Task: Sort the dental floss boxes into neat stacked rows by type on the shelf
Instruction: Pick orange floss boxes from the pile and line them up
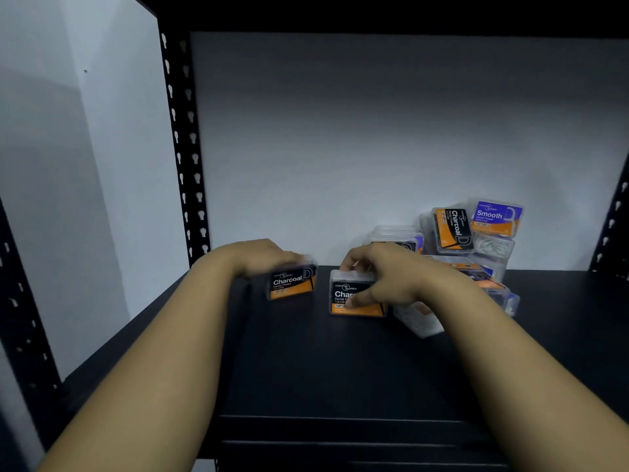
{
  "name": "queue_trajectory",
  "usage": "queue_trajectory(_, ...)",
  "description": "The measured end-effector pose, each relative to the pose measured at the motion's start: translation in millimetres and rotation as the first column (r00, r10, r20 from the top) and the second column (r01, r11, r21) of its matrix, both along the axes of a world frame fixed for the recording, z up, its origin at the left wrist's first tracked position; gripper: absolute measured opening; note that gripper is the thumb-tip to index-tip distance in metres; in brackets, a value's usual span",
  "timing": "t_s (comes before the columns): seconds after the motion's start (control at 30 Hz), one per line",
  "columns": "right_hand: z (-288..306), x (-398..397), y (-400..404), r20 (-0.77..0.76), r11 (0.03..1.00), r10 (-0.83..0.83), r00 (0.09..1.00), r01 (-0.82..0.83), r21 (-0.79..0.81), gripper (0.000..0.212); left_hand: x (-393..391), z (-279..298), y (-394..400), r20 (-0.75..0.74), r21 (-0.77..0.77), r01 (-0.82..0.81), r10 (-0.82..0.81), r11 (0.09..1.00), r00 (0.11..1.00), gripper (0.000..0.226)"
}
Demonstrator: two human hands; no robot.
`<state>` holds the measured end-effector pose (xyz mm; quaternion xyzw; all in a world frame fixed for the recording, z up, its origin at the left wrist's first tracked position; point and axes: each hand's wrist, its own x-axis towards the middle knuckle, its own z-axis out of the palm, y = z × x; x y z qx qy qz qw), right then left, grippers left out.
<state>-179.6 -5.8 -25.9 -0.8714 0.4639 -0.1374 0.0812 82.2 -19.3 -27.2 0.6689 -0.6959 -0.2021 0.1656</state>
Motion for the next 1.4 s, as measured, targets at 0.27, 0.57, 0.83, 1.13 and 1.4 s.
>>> queue_trajectory(0.27, -8.8, 10.4, 2.8, 0.019, 0.998, 0.061, 0.998, -0.06, -0.031, 0.054, -23.1, -4.7, -5.2, 0.083, -0.178, 0.092, -0.078, 0.98, 0.993, 0.031)
queue_trajectory(0.57, -16.6, 17.3, -2.5, -0.024, 0.996, 0.065, 0.998, -0.066, -0.052, 0.044, -23.6, 5.1, 12.8, 0.159, -0.043, 0.104, -0.096, 0.994, 0.982, 0.027)
queue_trajectory(0.83, -16.8, 27.8, 5.8, -0.08, 0.994, 0.073, 0.994, -0.08, -0.078, 0.044, -16.2, -5.3, 53.7, 0.258, -0.109, 0.133, -0.101, 0.985, 0.961, 0.054)
queue_trajectory(1.13, -19.5, 44.0, 18.7, -0.086, 0.976, 0.183, 0.979, -0.192, -0.104, 0.04, 11.9, -17.1, 92.0, 0.281, -0.285, 0.168, -0.085, 0.944, 0.956, 0.052)
queue_trajectory(1.4, -20.9, 59.5, 41.6, -0.034, 0.945, 0.301, 0.953, -0.303, -0.119, 0.039, 34.7, -18.6, 117.9, 0.26, -0.325, 0.193, -0.108, 0.926, 0.959, 0.051)
